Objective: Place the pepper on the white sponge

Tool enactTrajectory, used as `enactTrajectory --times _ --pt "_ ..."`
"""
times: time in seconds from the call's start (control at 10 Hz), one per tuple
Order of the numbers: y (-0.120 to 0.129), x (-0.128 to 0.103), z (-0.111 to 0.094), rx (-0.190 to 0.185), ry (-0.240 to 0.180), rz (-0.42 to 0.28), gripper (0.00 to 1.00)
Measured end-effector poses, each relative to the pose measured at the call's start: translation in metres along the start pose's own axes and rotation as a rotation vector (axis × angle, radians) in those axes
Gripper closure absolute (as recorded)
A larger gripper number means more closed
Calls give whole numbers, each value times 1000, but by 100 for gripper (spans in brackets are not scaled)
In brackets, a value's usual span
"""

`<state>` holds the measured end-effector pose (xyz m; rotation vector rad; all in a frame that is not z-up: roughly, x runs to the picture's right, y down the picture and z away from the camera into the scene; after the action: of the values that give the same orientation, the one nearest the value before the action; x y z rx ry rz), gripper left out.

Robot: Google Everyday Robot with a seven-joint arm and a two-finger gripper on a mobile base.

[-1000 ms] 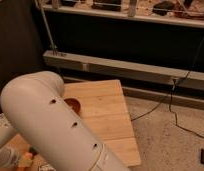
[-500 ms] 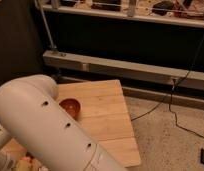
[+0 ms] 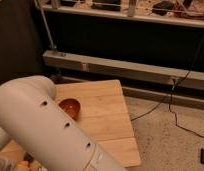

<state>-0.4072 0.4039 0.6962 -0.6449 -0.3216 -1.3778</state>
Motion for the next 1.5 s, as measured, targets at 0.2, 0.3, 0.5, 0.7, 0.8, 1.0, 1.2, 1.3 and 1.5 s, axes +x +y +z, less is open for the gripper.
enactTrajectory --times 0.2,0.3,0.5,0.7,0.8,1.0,1.2,1.3,1.5 --pt "5 -8 1 11 -8 -3 63" --pt "7 -15 2 14 -17 -13 63" --pt "12 -28 6 14 -27 -42 60" --pt "28 -57 26 -17 -52 -114 39" --pt "26 -52 25 -10 -35 -121 29" --pt "29 -52 30 -5 8 -156 20" --pt "29 -48 29 7 42 -160 20" --pt "28 -50 27 17 55 -164 20" --pt "30 -48 21 35 81 -158 20"
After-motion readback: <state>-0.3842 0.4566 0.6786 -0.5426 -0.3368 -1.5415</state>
